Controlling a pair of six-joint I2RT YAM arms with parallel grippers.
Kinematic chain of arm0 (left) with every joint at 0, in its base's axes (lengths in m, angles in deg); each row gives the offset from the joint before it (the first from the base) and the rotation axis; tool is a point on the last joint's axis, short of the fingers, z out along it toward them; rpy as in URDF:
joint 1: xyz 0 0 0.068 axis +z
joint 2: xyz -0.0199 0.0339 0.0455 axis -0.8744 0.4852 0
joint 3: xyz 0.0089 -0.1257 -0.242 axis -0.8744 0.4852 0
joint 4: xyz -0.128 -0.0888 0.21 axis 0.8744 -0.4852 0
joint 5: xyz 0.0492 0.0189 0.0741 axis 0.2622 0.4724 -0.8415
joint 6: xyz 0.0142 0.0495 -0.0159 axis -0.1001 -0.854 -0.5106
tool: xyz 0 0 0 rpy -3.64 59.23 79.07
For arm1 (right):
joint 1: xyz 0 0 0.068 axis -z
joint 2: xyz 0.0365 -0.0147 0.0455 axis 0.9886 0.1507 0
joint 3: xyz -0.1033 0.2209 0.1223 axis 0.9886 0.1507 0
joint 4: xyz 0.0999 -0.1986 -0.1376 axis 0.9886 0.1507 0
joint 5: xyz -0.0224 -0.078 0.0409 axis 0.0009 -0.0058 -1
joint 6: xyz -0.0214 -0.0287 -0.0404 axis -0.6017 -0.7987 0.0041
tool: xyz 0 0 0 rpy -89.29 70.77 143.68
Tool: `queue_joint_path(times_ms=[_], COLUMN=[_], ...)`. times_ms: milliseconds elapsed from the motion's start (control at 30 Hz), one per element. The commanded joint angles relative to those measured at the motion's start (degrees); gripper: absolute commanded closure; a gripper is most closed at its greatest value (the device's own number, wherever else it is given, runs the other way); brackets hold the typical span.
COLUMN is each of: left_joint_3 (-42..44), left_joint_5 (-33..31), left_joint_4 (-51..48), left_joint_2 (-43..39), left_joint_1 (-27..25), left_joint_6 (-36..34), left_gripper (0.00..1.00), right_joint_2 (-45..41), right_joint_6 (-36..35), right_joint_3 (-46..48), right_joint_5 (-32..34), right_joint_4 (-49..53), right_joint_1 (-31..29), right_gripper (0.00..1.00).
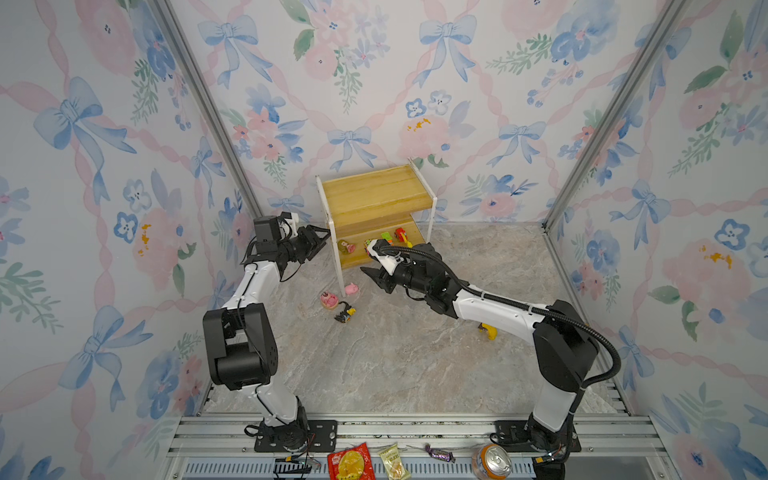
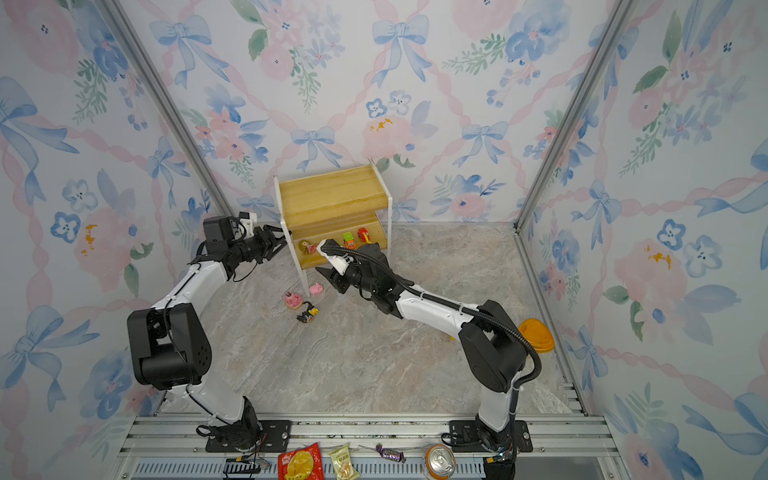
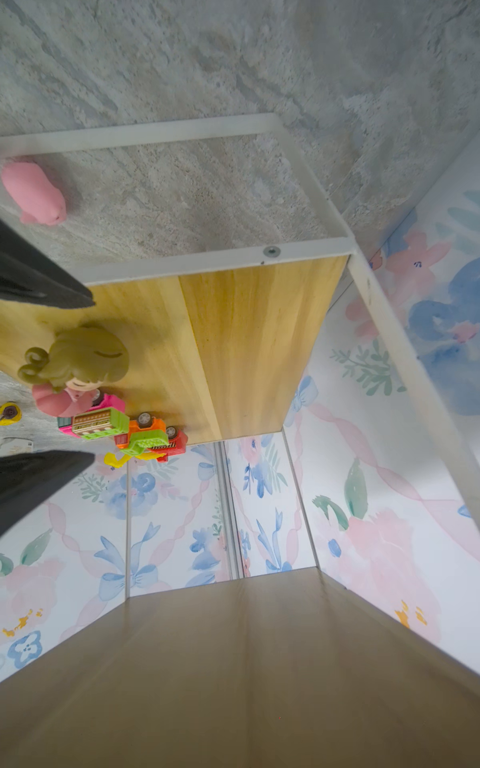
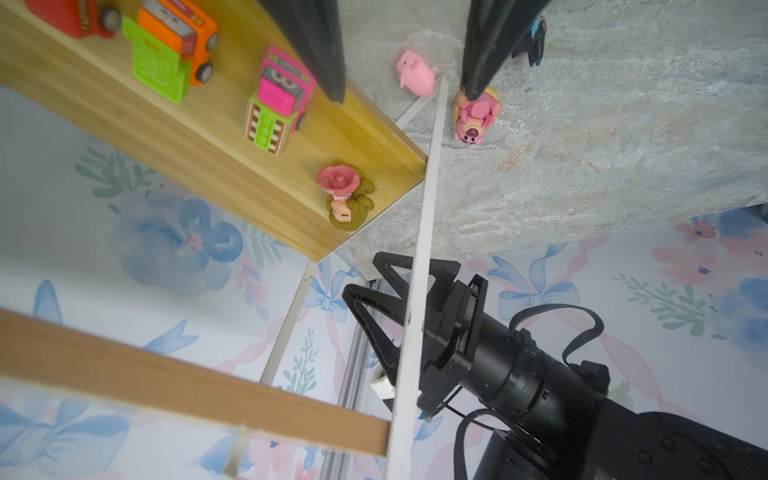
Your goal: Place and organize the plastic toys onto the shelf
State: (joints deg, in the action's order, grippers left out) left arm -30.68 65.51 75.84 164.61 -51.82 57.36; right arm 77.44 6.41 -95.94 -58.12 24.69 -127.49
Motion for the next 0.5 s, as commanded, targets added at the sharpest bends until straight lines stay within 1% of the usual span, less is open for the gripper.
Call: queue_joint_path(times_ms=[0,267,467], left_joint_3=[-2.2,-1.62,-2.2], left_joint_5=[0.7,-1.03,-2.46], left_joint_4=[0.65,0.64,0.61], left_joint_2=[1.71,2.31,3.88], left_joint_1=[-0.74,-1.54,-2.64], left_joint_6=[1.64,2.42,2.43], left_gripper=[0.45,0.45,0.45], right_joint_2=[1.52,2.88,3.25], right_joint_6=[-4.52,-5.84,-7.31], right_joint_3=[-1.62,-2.21,-2.64], right_joint_5=[-0.5,-0.57,-0.19], right_joint_4=[1.01,-0.31,-0.88], right_joint_1=[1.21,1.78,1.77], right_gripper=[0.52,0.52,0.55])
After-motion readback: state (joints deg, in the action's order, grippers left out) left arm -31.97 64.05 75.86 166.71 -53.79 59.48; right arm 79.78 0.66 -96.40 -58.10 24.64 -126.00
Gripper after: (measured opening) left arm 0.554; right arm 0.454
